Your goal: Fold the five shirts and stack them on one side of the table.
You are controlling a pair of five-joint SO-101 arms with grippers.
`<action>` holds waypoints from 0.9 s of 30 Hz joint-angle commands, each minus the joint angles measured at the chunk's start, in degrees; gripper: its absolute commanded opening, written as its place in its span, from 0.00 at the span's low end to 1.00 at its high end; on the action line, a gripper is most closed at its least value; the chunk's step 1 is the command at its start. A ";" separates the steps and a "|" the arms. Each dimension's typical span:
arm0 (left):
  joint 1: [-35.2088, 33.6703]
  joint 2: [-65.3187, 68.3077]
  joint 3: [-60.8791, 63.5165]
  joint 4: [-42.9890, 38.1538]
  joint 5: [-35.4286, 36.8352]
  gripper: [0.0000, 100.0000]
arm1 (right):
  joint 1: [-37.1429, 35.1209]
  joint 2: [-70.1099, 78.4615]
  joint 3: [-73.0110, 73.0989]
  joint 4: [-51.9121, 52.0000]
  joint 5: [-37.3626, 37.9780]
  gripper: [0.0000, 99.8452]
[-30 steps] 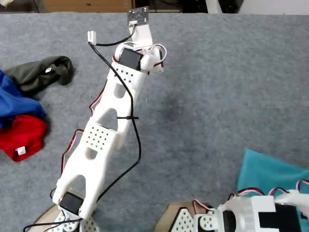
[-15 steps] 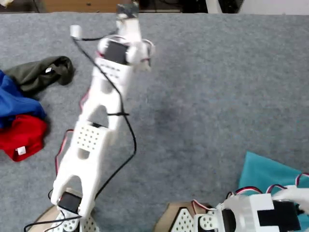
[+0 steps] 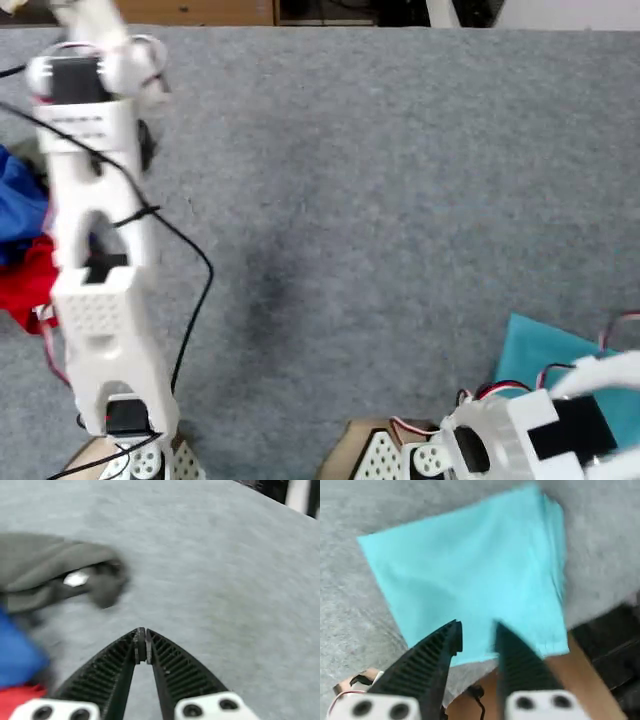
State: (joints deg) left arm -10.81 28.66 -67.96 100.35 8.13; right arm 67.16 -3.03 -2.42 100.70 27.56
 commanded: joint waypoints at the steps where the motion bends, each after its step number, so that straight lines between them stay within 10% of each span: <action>1: -8.88 -12.62 12.31 0.62 0.09 0.02 | -7.25 -4.62 -2.59 1.32 -0.70 0.02; 13: -40.35 -21.05 30.24 -1.58 -1.49 0.24 | -26.24 -19.65 12.44 0.97 -0.88 0.02; 20: -37.80 -9.98 44.57 -25.41 -11.34 0.24 | -37.85 -29.93 18.59 -0.26 -5.71 0.02; 27: -37.98 -1.98 40.35 -30.95 -11.34 0.05 | -42.51 -39.08 20.00 -0.70 -12.92 0.02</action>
State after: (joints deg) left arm -48.79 26.64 -23.56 70.81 -2.86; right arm 26.02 -38.46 17.45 100.62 17.19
